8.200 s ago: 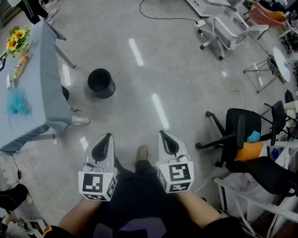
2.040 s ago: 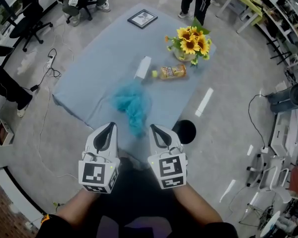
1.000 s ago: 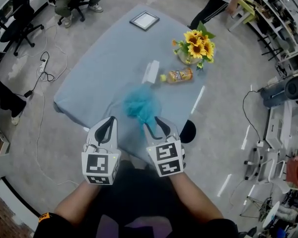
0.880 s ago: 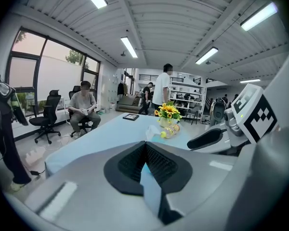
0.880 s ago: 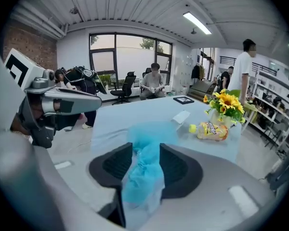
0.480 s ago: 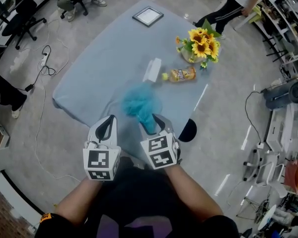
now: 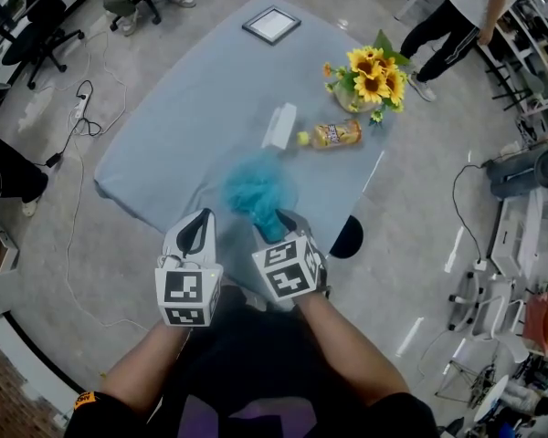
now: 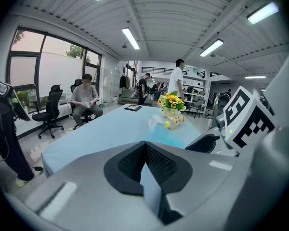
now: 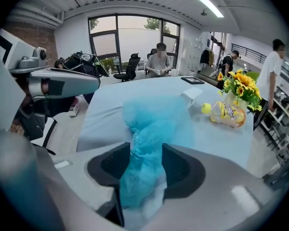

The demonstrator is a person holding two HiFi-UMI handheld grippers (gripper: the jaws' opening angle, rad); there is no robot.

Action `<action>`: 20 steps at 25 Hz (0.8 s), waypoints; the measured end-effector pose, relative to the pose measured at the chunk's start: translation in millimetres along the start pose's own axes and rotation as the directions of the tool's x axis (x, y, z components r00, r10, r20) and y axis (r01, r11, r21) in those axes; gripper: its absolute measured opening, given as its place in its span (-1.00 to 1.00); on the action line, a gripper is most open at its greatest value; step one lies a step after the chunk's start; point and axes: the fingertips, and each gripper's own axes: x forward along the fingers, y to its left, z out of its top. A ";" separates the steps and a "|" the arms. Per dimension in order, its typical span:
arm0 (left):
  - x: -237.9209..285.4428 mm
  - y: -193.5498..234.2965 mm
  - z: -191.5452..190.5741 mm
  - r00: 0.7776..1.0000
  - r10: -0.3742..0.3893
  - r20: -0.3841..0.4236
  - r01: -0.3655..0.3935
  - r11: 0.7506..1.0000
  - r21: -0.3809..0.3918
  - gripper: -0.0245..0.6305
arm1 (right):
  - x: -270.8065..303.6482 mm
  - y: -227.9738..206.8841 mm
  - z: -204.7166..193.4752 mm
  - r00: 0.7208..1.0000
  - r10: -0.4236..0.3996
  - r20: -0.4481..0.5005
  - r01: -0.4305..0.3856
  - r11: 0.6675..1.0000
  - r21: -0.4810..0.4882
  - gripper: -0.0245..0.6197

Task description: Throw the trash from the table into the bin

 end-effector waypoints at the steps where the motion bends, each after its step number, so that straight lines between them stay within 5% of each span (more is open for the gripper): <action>1: 0.6 1.0 -0.8 1.000 0.002 -0.003 -0.002 1.000 0.000 -0.90 | 2.3 0.7 -2.2 1.000 0.005 -0.011 -0.005 1.000 -0.001 -0.31; 7: 1.1 2.0 -5.7 1.000 -0.002 -0.013 0.002 1.000 -0.006 -0.90 | 10.3 6.7 -15.0 0.998 0.016 -0.065 -0.017 1.000 -0.022 -0.33; 15: 0.3 -0.2 -4.3 1.000 -0.008 -0.011 0.008 1.000 -0.001 -0.90 | 6.1 6.5 -18.7 0.998 0.001 -0.064 -0.003 0.999 -0.036 -0.81; 20: -0.7 -4.4 -2.8 1.000 -0.017 -0.006 0.017 1.000 0.003 -0.90 | -10.5 7.1 -12.4 1.000 -0.001 -0.023 0.000 1.000 -0.025 -0.86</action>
